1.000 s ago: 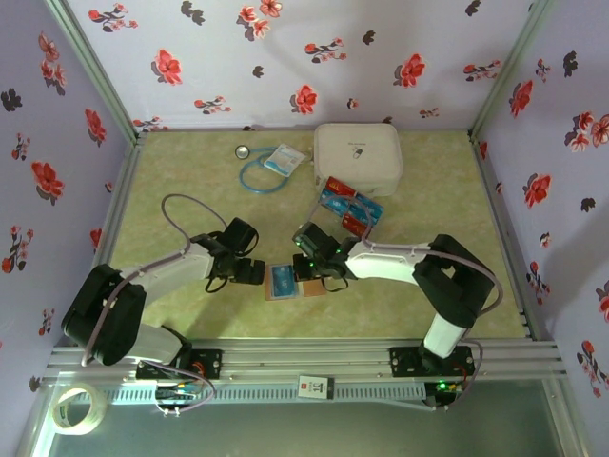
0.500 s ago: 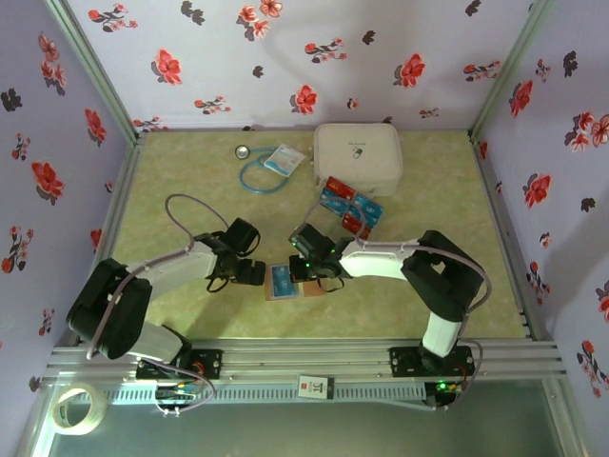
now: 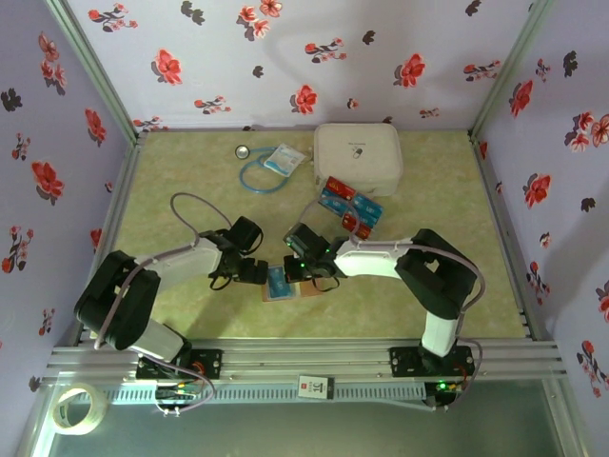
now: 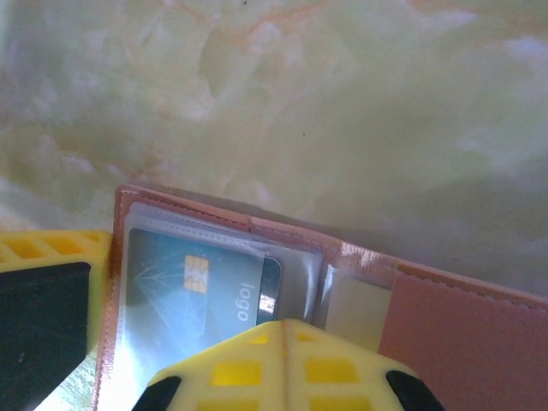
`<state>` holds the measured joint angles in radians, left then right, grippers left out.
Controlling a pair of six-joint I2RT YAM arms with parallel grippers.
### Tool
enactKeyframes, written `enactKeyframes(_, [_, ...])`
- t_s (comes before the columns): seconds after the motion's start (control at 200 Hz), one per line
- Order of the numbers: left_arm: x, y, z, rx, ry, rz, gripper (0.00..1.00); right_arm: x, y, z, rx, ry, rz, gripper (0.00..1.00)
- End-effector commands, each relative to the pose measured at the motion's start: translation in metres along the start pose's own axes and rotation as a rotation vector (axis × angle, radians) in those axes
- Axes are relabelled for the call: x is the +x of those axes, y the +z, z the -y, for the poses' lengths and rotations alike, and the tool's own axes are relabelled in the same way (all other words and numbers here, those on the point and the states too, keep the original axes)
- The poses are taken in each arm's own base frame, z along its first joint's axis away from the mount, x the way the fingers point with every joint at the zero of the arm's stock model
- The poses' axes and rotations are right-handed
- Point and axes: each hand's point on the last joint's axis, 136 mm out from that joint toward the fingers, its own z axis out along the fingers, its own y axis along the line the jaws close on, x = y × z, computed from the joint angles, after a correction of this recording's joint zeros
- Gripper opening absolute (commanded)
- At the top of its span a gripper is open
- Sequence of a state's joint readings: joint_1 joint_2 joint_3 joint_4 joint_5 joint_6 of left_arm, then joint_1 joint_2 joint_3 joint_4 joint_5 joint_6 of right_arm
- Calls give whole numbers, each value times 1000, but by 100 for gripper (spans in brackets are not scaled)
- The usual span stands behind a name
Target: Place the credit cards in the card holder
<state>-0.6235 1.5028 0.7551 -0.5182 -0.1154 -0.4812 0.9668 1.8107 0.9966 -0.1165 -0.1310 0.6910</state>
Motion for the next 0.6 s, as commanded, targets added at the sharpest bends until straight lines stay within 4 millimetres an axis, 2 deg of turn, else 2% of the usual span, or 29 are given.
enactKeyframes(0.0, [-6,3,8,22,23,5,100,-4,3,-17,-37,-2,5,0])
enactKeyframes(0.165, [-5,3,8,24,25,5,100,-4,0,-20,-42,-7,9,0])
enactKeyframes(0.4, [-12,-12,8,34,10,42,100,-17,-34,-21,-35,-20,75,0])
enactKeyframes(0.595, [-22,-30,0,29,-25,93,100,-26,-69,-12,-28,-8,146,20])
